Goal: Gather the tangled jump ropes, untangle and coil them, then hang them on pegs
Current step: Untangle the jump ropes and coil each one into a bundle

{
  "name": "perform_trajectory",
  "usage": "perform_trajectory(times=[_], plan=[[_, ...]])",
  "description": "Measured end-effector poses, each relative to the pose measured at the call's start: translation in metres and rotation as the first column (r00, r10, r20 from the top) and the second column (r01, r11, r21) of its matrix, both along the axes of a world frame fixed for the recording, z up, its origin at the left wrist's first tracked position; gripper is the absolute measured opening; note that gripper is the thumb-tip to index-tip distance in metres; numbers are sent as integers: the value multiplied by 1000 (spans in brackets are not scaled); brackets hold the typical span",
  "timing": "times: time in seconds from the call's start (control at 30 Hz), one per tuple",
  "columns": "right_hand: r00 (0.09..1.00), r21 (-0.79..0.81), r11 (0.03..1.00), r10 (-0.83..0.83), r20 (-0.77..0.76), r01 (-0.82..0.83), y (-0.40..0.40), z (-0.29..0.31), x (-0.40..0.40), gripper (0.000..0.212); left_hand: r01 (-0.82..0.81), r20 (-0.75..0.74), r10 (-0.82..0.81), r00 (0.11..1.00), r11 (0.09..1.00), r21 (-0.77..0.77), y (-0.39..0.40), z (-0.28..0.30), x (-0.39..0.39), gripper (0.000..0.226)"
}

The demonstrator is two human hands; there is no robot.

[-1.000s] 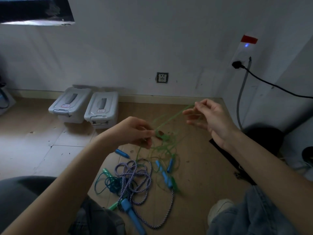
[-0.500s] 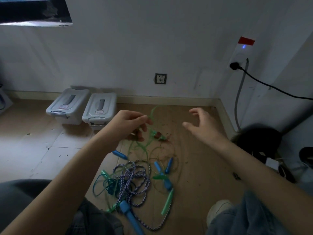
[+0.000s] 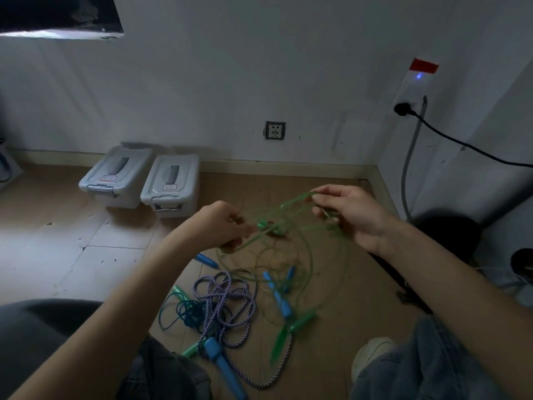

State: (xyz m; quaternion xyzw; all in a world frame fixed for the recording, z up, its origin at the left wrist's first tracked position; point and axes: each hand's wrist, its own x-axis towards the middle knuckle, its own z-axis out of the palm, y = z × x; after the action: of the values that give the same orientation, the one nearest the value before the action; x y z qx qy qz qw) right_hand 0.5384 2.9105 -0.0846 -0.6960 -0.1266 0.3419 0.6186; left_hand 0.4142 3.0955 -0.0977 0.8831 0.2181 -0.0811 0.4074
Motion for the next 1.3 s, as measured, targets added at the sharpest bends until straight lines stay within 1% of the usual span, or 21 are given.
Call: perform_trajectory(times=[0.07, 0.1, 0.17, 0.2, 0.23, 0.3, 0.4, 0.47, 0.53, 0.67, 0.77, 0.83, 0.9, 0.97, 1.0, 1.07, 1.1, 1.13, 1.2, 1.23, 1.3], plan=[[991, -105, 989, 113, 76, -104, -4, 1, 3, 11, -92, 12, 95, 995, 984, -155, 6, 0, -2, 17], [960, -225, 957, 223, 168, -183, -8, 4, 5, 10, -150, 27, 163, 986, 952, -265, 11, 3, -4, 17], [824, -489, 825, 470, 315, -284, -13, 9, 8, 8, -240, 62, 304, 951, 846, -476, 22, 13, -10, 17], [769, -552, 782, 533, 353, -288, -15, 9, 9, 10, -260, 81, 356, 931, 802, -538, 27, 17, -12, 21], [749, -557, 787, 533, 394, -267, -15, 7, 11, 14, -278, 94, 393, 915, 780, -560, 31, 19, -13, 24], [800, -418, 883, 402, 444, -212, -14, 3, 13, 17, -308, 81, 412, 907, 784, -540, 31, 20, -14, 29], [934, -136, 972, 224, 278, -193, -19, 6, 17, 20, -272, 21, 331, 943, 807, -523, 27, 18, -15, 29], [961, -75, 977, 211, 177, -201, -23, 8, 20, 25, -265, -9, 315, 949, 780, -567, 27, 17, -15, 32], [972, -108, 987, 139, 189, -121, -21, 5, 20, 28, -247, -23, 307, 952, 715, -654, 30, 19, -16, 36], [914, -234, 960, -47, 403, 152, -14, -4, 23, 38, -124, -12, 174, 985, 653, -747, 36, 18, -16, 46], [859, -157, 972, -73, 507, 176, -11, -6, 21, 39, -166, -40, 211, 977, 625, -763, 39, 14, -14, 52], [811, -90, 953, -195, 551, 290, -8, -5, 20, 36, -216, -56, 267, 962, 619, -755, 43, 8, -12, 56], [762, 96, 887, -440, 475, 452, -11, 0, 24, 36, -277, -82, 364, 928, 525, -804, 51, 3, -12, 56], [786, 292, 813, -572, 234, 504, -15, 3, 29, 36, -363, -119, 490, 864, 439, -822, 56, -2, -11, 49], [823, 303, 823, -542, 167, 480, -16, 3, 28, 35, -408, -127, 519, 846, 475, -780, 55, -6, -11, 46], [920, 214, 927, -348, 181, 308, -12, 2, 19, 29, -423, -127, 427, 895, 727, -541, 41, -9, -11, 35], [950, 155, 973, -205, 233, 172, -9, 2, 14, 28, -345, -145, 314, 938, 864, -367, 33, -10, -11, 36], [954, 96, 995, -64, 292, 38, -5, 2, 9, 27, -213, -178, 178, 968, 956, -202, 25, -12, -10, 49], [919, 16, 985, 156, 361, -174, -1, 8, 4, 28, 24, -197, -25, 980, 1000, -10, 9, -12, -7, 82], [901, 3, 965, 243, 361, -261, 0, 12, 4, 28, 93, -106, -93, 990, 996, 3, -2, -8, -5, 86], [873, 58, 906, 386, 298, -420, 2, 17, 0, 29, 196, 222, -166, 961, 973, -124, -21, -1, 4, 69]])
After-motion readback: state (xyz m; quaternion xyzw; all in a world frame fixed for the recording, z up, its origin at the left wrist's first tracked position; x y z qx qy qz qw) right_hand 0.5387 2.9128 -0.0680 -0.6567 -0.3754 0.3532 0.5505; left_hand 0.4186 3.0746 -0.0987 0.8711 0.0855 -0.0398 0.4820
